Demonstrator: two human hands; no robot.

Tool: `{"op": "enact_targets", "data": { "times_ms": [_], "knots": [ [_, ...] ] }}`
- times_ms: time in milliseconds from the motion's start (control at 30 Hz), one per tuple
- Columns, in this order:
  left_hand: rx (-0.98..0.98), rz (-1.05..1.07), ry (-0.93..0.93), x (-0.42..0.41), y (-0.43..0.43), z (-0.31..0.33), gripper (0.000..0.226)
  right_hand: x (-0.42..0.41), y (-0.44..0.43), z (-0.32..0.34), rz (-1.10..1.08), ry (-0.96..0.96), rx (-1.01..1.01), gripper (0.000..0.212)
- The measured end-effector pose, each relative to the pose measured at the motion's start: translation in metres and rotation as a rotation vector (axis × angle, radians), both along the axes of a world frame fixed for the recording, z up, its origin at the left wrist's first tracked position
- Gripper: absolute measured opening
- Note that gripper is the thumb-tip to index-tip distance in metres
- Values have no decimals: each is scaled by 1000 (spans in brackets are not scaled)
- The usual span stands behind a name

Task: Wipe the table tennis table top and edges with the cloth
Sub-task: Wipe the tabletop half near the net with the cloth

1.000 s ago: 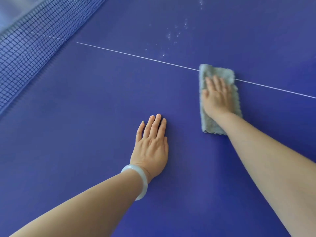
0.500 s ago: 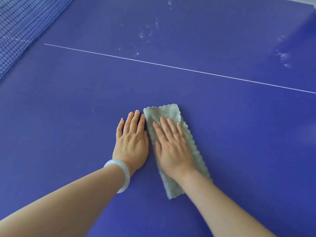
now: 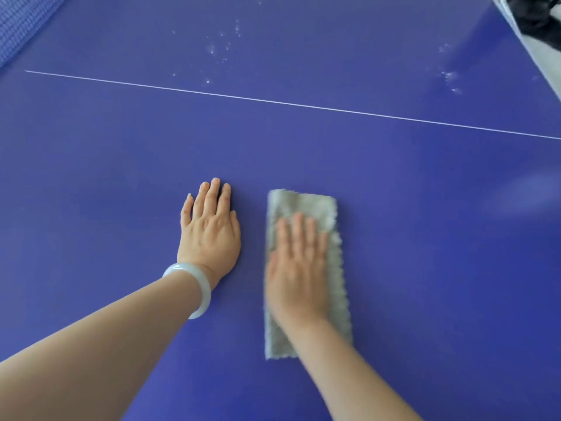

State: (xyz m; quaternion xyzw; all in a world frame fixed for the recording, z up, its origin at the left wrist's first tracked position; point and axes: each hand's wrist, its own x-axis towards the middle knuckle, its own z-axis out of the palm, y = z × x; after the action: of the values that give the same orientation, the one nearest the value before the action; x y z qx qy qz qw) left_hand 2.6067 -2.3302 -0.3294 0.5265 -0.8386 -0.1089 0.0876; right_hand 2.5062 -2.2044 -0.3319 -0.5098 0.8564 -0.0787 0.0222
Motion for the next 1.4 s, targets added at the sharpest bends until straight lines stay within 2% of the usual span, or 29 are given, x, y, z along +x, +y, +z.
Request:
{"op": "enact_targets", "data": {
  "times_ms": [100,200,267,400,433,500,633,733,833,933,1000,1067,1200,1300,1333,1400],
  "knots": [
    [10,6,17,0,0,1,53,3,8,2,333,-47,26,57],
    [-11,2,22,-1,2,0,53,-61,39,6,516,-78,36,55],
    [-26,7,30,-1,2,0,52,-120,71,6,383,-30,35,55],
    [-38,-10,-16,-2,4,0,51,-194,114,6,-295,-22,46,54],
    [-37,-22,-42,-3,5,1,51,-196,113,4,-389,-15,53,54],
    [-38,-42,-92,-5,7,2,51,-193,109,3,-429,2,65,55],
    [-96,-106,-155,-22,24,12,50,-194,113,4,-312,18,96,66],
    [-160,-326,-83,-82,68,17,50,-197,116,6,-196,18,99,64],
    [-100,-447,-68,-148,106,10,57,-198,123,9,102,-21,65,58],
    [-36,-368,-81,-168,113,-1,57,-210,145,6,505,19,109,55],
    [-15,-367,-59,-165,112,-2,57,-230,153,5,627,23,118,57],
    [-17,-368,-39,-164,111,-1,57,-257,146,5,561,1,110,57],
    [3,-356,-68,-166,112,2,59,-301,88,4,141,-19,110,59],
    [6,-361,-78,-165,111,3,59,-288,37,3,-103,-40,134,59],
    [5,-362,-78,-166,112,3,58,-278,30,4,-123,-49,119,59],
    [7,-367,-80,-166,112,3,58,-248,38,3,-28,-38,83,59]
  ]
}}
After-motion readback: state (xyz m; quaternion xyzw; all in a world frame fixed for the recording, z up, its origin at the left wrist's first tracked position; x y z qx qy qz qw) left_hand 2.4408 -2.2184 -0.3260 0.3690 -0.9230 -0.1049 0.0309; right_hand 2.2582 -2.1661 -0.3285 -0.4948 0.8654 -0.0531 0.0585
